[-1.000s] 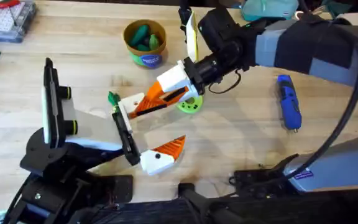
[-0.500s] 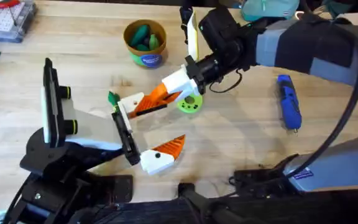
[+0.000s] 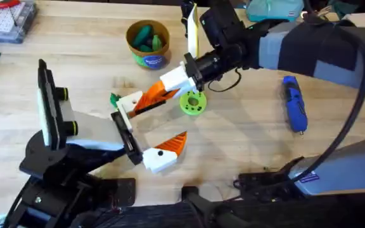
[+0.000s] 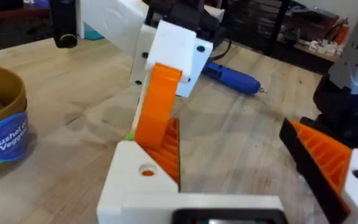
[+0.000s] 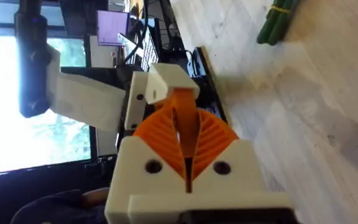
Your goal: Pick up the gripper from the table and insert it into the empty holder that is missing its gripper. Then pick up a screw, insert it into the mounting hole, and use the screwdriver to tighten it. Finally, clean up the table by picking up the vegetable and placing it into the bucket.
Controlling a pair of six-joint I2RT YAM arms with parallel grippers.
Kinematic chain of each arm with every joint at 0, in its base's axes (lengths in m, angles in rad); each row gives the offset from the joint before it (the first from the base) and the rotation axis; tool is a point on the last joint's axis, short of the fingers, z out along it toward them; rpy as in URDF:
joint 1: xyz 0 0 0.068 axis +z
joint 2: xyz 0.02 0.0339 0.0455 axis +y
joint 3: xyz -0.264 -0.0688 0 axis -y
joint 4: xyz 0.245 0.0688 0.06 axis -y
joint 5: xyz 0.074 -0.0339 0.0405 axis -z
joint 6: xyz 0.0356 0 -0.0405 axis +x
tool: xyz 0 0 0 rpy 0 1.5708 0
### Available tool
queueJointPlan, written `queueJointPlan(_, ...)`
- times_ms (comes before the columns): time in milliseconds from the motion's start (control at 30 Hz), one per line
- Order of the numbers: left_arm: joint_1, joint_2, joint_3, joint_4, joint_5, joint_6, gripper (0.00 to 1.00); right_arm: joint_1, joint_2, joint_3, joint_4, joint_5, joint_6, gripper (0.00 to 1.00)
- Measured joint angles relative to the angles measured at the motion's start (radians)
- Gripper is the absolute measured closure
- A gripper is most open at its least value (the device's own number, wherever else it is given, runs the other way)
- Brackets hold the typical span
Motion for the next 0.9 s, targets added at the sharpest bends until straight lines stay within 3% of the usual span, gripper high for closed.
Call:
queueJointPlan(500,0.003,0.0,0.0,0.0,-0.025,-0.02,0.012,0.006,0.031,0.0,0.051,-0.019,0.068,0.993)
queueJointPlan(900,0.003,0.0,0.0,0.001,-0.027,-0.019,0.012,0.01,0.031,0.0,0.065,-0.019,0.07,0.862)
